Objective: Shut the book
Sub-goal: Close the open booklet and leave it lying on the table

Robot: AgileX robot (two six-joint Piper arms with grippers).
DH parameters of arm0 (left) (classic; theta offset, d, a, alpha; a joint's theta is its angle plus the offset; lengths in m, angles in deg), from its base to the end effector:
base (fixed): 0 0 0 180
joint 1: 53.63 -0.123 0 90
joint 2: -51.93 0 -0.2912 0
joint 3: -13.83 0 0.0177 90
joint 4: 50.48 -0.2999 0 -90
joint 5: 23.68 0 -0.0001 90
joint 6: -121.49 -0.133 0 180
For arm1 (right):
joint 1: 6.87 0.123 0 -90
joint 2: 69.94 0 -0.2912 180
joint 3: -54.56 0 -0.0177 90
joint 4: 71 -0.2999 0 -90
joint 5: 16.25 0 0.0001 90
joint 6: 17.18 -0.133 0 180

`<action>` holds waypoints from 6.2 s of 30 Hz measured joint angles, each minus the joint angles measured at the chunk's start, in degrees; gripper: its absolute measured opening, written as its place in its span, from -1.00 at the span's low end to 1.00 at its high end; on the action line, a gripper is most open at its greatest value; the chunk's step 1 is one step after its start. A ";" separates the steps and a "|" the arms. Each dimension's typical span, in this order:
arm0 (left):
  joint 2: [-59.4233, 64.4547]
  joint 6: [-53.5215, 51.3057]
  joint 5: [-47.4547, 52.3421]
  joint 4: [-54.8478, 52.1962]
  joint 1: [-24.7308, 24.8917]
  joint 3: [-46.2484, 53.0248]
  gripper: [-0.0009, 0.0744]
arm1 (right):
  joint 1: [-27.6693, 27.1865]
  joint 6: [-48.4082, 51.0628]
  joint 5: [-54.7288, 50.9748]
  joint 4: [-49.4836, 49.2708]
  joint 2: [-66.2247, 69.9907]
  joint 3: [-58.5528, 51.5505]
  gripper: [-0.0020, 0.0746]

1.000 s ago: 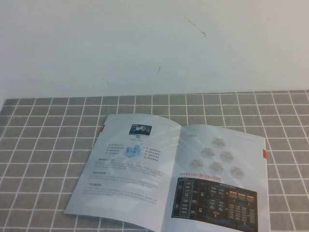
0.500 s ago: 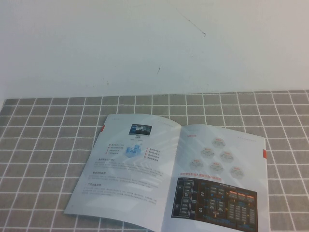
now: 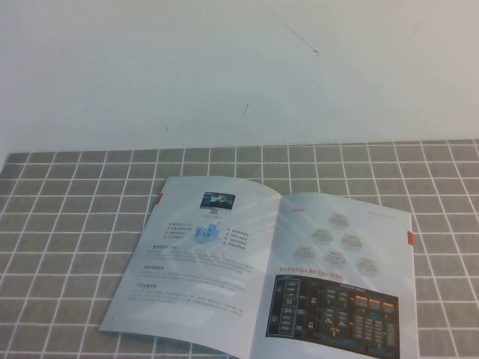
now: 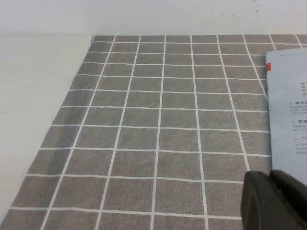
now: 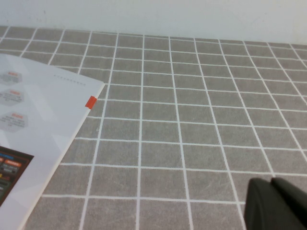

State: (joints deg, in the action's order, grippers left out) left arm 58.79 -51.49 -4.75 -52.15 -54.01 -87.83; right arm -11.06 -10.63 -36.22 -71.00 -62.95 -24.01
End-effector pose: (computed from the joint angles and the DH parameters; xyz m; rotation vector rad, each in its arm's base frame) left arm 0.1372 0.0022 0.1680 -0.0990 1.8149 -0.0540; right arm 0.1363 -0.0100 0.1636 -0.0380 1.8435 -0.1311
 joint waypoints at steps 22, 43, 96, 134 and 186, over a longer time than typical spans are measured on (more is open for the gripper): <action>0.00 0.00 0.00 0.00 0.09 0.00 -0.99 | 0.00 0.00 0.00 0.00 0.00 0.00 -0.95; 0.00 0.00 0.00 0.00 0.09 0.00 -0.99 | 0.00 0.00 0.00 0.00 0.00 0.00 -0.95; 0.00 -0.11 -56.56 -1.84 0.09 0.36 -0.99 | 0.00 0.22 46.05 0.00 0.00 -0.44 -0.95; 37.71 -9.55 5.18 7.94 0.09 -43.19 -0.98 | 0.00 4.03 -5.28 -3.86 27.70 36.87 -0.95; 107.20 -64.94 -0.80 58.56 0.46 -59.00 -0.99 | 14.17 84.85 -5.27 -71.24 103.95 42.07 -0.95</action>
State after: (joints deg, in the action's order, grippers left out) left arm 165.98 -116.43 -5.55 6.41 -53.56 -146.83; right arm 3.11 74.23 -41.49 -142.24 40.99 18.06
